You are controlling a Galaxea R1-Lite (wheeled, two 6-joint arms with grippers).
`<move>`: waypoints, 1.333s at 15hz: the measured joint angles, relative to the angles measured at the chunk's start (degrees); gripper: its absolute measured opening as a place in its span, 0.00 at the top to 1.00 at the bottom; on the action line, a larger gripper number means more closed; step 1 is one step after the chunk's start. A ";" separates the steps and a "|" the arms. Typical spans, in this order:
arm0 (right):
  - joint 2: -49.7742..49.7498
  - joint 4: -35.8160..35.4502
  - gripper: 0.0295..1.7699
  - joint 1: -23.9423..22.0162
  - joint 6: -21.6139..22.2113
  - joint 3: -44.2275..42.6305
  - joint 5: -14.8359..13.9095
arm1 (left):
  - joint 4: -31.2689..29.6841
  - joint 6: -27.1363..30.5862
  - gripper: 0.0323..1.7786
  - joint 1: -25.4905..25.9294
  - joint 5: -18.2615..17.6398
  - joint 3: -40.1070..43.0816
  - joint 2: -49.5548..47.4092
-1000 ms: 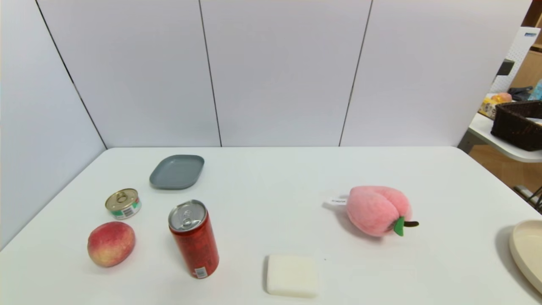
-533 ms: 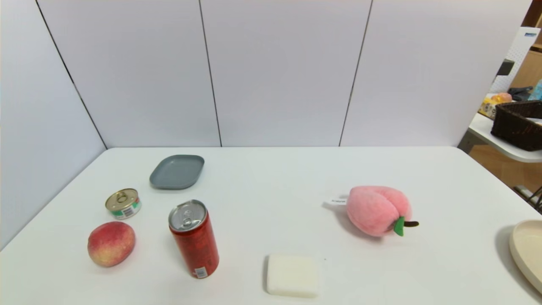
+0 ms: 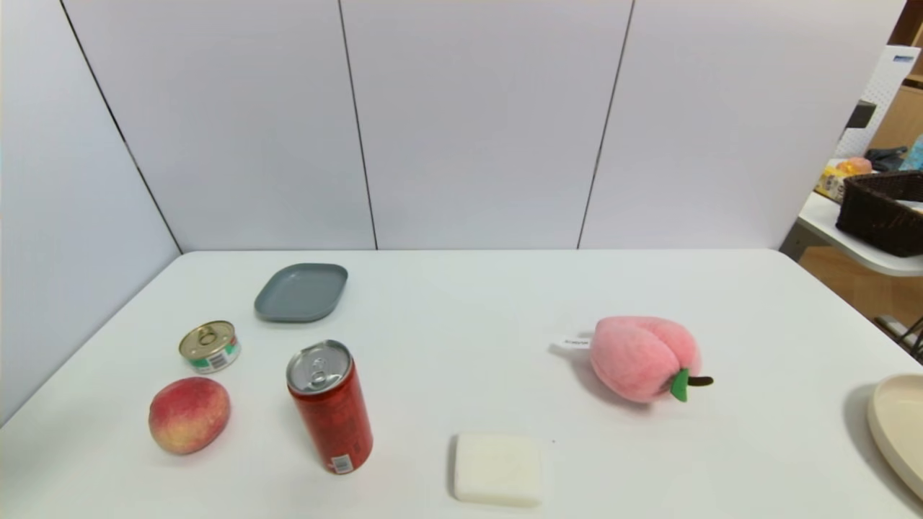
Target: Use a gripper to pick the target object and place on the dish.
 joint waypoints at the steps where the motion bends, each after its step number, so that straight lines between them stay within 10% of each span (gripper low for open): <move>1: 0.00 -0.01 0.03 0.00 0.02 0.00 -0.02 | -2.23 0.20 0.05 -0.05 -0.52 -2.21 4.11; 8: 0.00 -0.01 0.03 0.00 0.02 0.00 0.00 | 13.25 0.02 0.05 -0.05 -0.98 -8.68 20.61; 20: 0.00 0.00 0.03 0.00 0.02 0.00 0.00 | 43.26 -2.44 0.05 0.17 -0.12 -15.98 20.68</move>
